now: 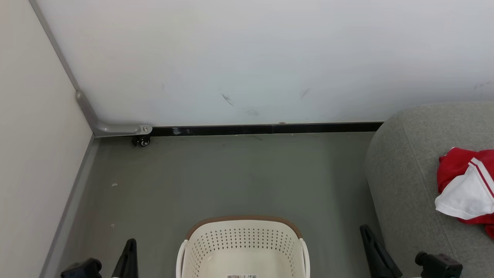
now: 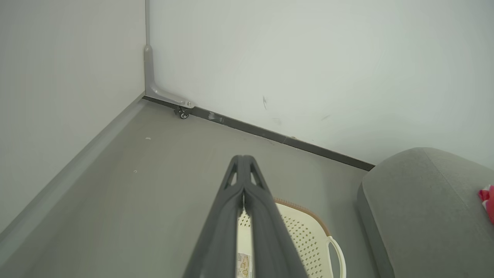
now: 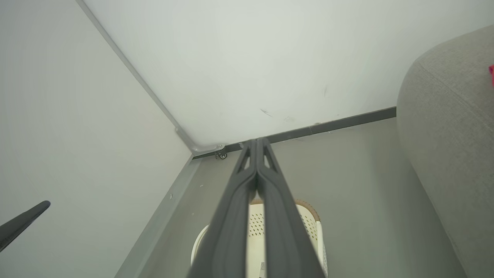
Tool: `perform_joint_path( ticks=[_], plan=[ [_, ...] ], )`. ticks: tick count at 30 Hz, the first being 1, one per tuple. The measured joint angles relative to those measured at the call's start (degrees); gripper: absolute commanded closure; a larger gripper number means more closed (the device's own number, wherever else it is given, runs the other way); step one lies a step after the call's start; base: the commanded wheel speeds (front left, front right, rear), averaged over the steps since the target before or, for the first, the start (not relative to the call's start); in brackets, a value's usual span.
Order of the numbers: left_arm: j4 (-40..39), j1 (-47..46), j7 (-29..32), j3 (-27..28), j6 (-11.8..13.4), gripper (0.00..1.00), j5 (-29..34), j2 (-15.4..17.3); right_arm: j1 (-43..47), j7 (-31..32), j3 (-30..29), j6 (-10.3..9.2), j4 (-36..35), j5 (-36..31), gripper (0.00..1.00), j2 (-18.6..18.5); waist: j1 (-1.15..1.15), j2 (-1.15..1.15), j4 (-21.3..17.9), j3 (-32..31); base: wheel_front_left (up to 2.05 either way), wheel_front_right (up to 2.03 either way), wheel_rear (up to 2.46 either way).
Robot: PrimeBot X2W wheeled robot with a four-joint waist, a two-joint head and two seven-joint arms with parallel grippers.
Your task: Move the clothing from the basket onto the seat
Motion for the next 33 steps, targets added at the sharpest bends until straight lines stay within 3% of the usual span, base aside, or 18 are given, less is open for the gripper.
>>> perform_joint_path(
  ticks=[4,24,33],
  plan=[
    [0.0,0.0,0.9,0.8,-0.5,1.00,-2.0,-0.2,-0.1,0.4,-0.6,0.00,0.0,2.8,1.00,0.0,0.06,0.00,0.0,0.0,0.00,0.00,0.00],
    [-0.5,-1.1,4.3,4.2,-3.6,1.00,-12.9,-1.9,-1.4,2.4,-2.1,-0.01,-0.2,16.8,1.00,-1.0,0.87,0.00,-0.1,-0.3,0.00,0.00,0.00],
    [-0.6,-1.2,5.8,5.7,-5.1,1.00,-18.4,-2.5,-2.2,3.1,-3.1,-0.01,-0.1,23.4,1.00,-1.4,0.98,0.00,-0.1,-0.4,0.00,0.00,0.00]
  ],
)
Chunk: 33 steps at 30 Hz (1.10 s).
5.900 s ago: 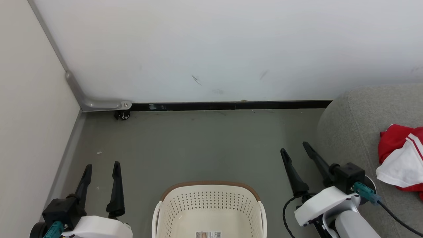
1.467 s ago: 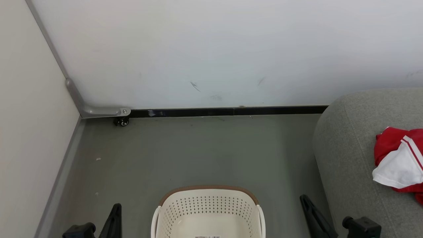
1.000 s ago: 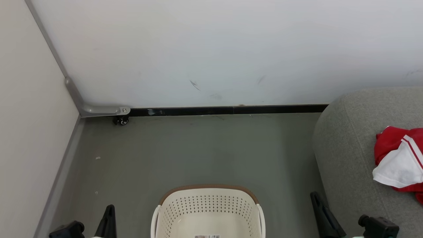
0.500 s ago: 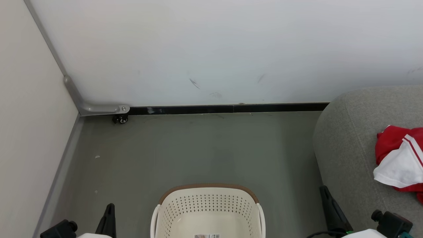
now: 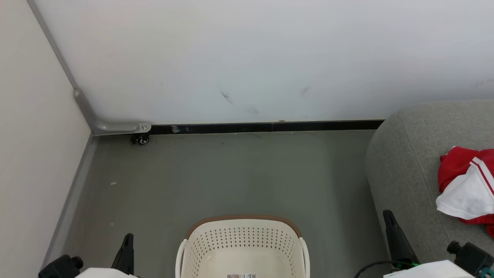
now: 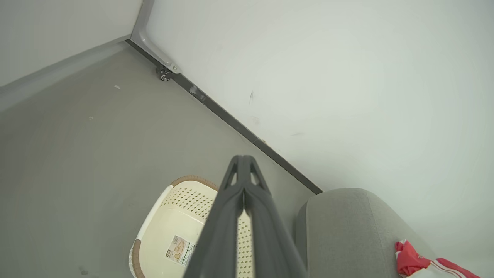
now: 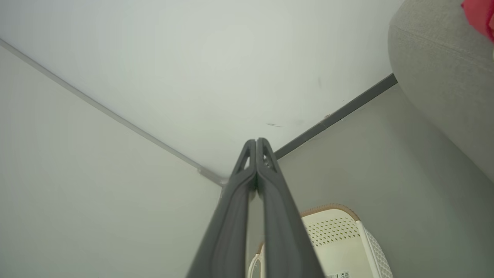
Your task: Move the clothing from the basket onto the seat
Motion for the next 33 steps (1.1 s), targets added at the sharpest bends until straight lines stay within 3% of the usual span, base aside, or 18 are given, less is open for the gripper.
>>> perform_joint_path(
  ticks=[6,23,33],
  plan=[
    [0.0,-0.1,1.0,1.0,-1.0,1.00,-3.5,-0.7,-0.7,0.9,-0.3,0.00,0.1,4.5,1.00,-0.3,-0.08,0.00,0.0,0.1,0.00,0.00,0.00],
    [0.0,-1.4,3.5,4.1,-3.6,1.00,-13.0,-1.9,-3.1,2.3,-1.6,0.00,0.5,16.8,1.00,-1.1,-0.76,0.00,-0.2,0.9,0.00,0.00,0.00],
    [0.0,-2.5,5.5,6.1,-5.5,1.00,-19.4,-2.8,-4.0,3.3,-2.2,0.00,0.7,24.7,1.00,-1.6,-0.91,0.00,-0.2,1.4,0.00,0.00,0.00]
  ],
)
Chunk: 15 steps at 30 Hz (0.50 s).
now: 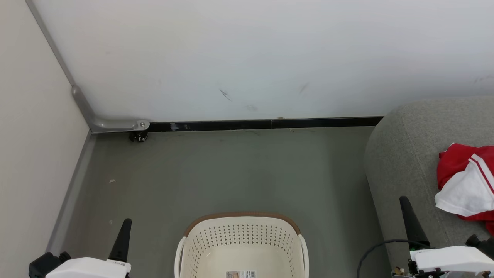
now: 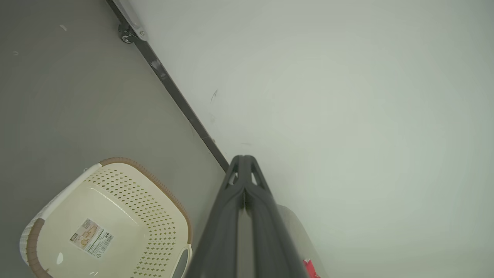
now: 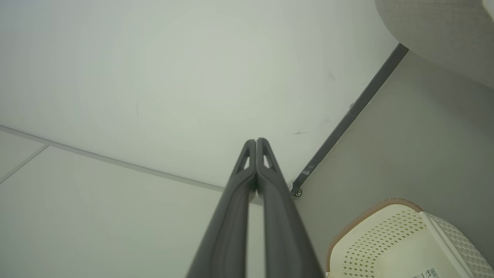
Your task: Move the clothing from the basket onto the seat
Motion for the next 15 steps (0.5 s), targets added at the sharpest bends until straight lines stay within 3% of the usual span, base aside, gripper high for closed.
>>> perform_joint_path(
  ticks=[15],
  plan=[
    [0.0,-1.3,2.5,2.5,-2.1,1.00,-8.9,-1.4,-2.2,1.2,-1.2,-0.01,0.4,10.7,1.00,-0.5,-0.03,0.00,-0.1,0.4,0.00,0.00,0.00]
  ],
)
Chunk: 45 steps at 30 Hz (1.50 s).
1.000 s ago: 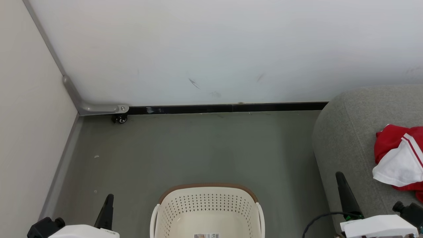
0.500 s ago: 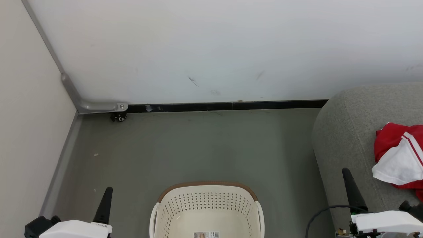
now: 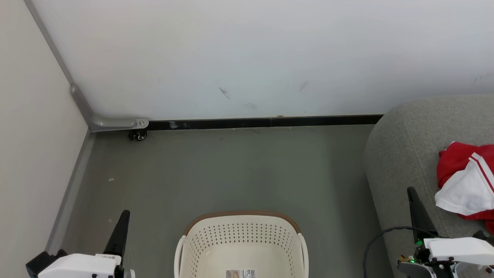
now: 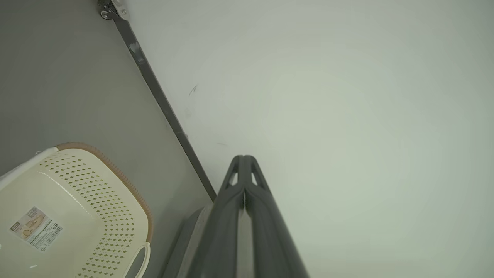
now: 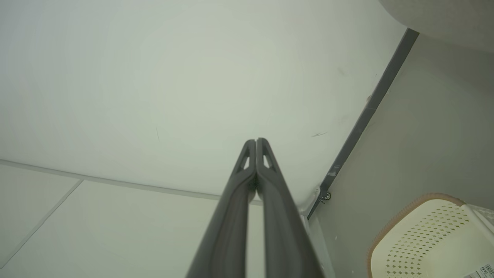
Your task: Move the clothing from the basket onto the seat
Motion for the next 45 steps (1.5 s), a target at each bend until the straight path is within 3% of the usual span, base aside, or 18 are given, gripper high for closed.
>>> perform_joint_path(
  ticks=[18,45],
  plan=[
    [0.0,-1.3,3.0,3.3,-2.9,1.00,-10.3,-1.1,-2.4,1.4,-1.0,0.00,0.3,13.0,1.00,-0.8,-0.02,0.00,-0.1,0.4,0.00,0.00,0.00],
    [0.1,-2.0,3.0,3.4,-3.4,1.00,-10.8,-1.5,-2.4,1.5,-1.6,0.00,0.5,13.0,1.00,-0.8,-0.02,0.00,-0.1,0.4,0.00,0.00,0.00]
  ],
)
